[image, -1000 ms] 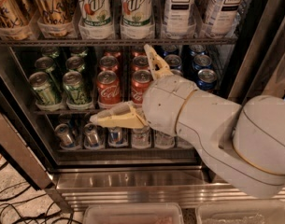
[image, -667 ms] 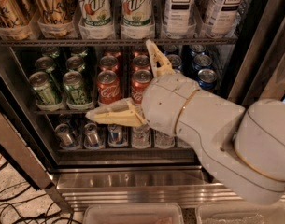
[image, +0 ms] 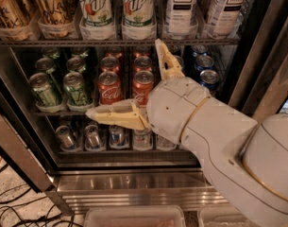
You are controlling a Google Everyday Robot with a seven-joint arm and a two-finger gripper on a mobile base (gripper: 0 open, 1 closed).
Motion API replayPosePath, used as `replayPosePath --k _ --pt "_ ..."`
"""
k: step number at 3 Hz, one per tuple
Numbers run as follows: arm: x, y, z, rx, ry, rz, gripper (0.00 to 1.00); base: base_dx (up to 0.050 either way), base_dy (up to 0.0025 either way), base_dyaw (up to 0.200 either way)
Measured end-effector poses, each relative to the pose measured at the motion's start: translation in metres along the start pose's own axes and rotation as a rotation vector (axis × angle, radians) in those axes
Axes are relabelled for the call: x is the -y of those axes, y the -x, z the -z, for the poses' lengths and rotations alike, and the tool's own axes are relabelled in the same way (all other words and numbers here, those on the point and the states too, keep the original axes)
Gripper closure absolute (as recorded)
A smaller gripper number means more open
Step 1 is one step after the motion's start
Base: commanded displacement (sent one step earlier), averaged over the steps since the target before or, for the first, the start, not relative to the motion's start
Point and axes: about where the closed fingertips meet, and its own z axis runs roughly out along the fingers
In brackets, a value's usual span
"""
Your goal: Pick 7up can from top shelf of fridge
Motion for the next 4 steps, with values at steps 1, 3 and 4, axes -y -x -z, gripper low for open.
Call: replayPosePath --k 1,3,4 --pt "0.011 0.002 0.007 0.050 -0.008 -0.076 0.00 0.000 0.00000 0.000" --pt "0.044 0.015 0.033 0.171 -0.010 -0.127 0.00 0.000 0.00000 0.000" --pt "0.044 0.015 0.033 0.173 -0.008 -0.126 0.00 0.000 0.00000 0.000"
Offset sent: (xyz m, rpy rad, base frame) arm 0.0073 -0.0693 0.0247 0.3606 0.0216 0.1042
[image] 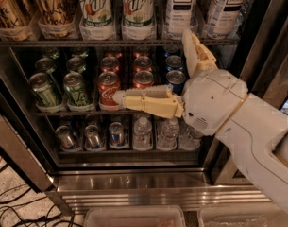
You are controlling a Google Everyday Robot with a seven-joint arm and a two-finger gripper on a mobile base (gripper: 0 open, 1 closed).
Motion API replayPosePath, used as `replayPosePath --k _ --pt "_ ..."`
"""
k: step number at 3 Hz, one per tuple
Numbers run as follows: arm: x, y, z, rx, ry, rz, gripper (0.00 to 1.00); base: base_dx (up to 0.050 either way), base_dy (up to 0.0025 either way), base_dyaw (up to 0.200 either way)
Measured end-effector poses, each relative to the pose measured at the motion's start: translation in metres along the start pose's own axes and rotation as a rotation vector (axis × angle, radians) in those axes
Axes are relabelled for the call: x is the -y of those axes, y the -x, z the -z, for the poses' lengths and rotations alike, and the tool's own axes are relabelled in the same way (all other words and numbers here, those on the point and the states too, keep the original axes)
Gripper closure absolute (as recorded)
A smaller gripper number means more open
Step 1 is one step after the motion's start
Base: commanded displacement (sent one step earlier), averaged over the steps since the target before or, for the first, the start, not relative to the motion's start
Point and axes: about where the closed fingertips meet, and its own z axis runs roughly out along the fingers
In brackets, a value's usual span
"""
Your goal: Pick 7up can from top shelf of fridge
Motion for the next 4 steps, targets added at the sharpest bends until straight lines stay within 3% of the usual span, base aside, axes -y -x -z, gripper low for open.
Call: replayPosePath --k 1,2,3,4 --pt "0.0022 -0.0022 0.0025 0.011 0.001 -0.101 0.00 0.000 0.00000 0.000" --pt "0.0040 -0.0050 0.0100 0.008 0.029 -0.238 0.00 0.000 0.00000 0.000" --pt "0.0038 -0.0037 0.0097 0.005 0.027 -0.318 0.00 0.000 0.00000 0.000" --pt "0.0038 -0.0037 0.0097 0.005 0.027 -0.318 0.00 0.000 0.00000 0.000"
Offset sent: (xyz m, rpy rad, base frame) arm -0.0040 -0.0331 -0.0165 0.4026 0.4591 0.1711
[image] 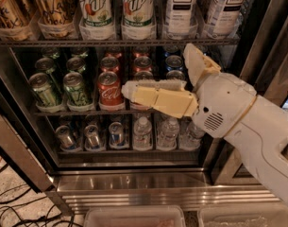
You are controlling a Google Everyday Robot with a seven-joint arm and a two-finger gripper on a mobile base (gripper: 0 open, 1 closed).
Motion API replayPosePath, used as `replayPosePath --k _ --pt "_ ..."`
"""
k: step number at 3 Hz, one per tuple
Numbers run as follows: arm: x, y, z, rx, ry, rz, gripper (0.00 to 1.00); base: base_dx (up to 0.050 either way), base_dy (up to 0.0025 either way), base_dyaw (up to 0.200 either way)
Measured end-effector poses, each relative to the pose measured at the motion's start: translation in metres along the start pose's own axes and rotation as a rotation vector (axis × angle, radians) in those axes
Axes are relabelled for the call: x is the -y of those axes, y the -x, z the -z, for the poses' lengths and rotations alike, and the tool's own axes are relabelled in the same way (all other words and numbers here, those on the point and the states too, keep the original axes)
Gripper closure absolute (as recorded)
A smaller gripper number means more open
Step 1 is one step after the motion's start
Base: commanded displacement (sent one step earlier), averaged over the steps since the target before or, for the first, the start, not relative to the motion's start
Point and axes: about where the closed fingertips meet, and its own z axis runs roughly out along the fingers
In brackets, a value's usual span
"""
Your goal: Pick 7up can from top shelf of fridge
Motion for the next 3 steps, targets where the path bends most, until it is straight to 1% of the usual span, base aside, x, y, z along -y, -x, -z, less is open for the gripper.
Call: replayPosePath --k 1,2,3 --pt "-0.001 0.000 -0.002 -0.018 0.014 -0.021 0.00 0.000 0.00000 0.000" --pt "-0.011 0.010 -0.018 -0.119 0.036 0.036 0.00 0.000 0.00000 0.000" --pt "-0.033 0.028 -0.034 -0.262 0.044 0.166 0.00 0.000 0.00000 0.000"
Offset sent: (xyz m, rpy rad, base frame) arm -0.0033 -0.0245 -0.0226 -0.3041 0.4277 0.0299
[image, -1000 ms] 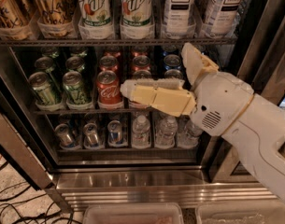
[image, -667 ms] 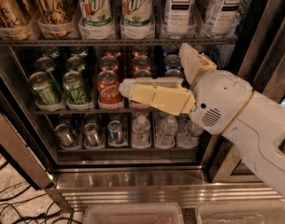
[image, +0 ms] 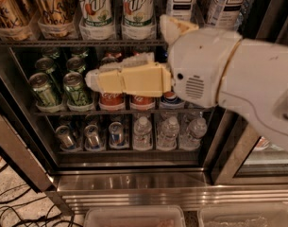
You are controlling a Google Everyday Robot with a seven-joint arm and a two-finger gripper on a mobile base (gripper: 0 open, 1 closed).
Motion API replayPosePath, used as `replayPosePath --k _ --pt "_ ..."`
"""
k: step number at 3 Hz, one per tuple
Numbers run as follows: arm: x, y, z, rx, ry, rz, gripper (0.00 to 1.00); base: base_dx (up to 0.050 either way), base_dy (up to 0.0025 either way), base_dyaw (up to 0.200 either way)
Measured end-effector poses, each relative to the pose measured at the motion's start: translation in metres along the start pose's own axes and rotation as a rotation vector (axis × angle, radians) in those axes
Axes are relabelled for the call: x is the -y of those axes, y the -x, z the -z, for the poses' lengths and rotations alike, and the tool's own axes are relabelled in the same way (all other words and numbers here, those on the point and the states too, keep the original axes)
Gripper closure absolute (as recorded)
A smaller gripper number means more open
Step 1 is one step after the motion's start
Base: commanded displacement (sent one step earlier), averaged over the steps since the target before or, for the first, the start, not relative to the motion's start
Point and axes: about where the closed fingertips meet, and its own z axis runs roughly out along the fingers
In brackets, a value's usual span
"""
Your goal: Pick 7up can from top shelf of fridge
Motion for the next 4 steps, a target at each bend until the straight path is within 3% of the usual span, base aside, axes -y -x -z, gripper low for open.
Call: replayPosePath --k 1,3,4 --pt "0.002 -0.007 0.001 -0.061 0.002 0.010 0.00 0.000 0.00000 0.000" --pt "0.003 -0.002 -0.001 -0.044 -0.009 0.029 0.00 0.000 0.00000 0.000" --pt "0.007 0.005 0.004 -0.030 -0.041 0.054 0.00 0.000 0.00000 0.000"
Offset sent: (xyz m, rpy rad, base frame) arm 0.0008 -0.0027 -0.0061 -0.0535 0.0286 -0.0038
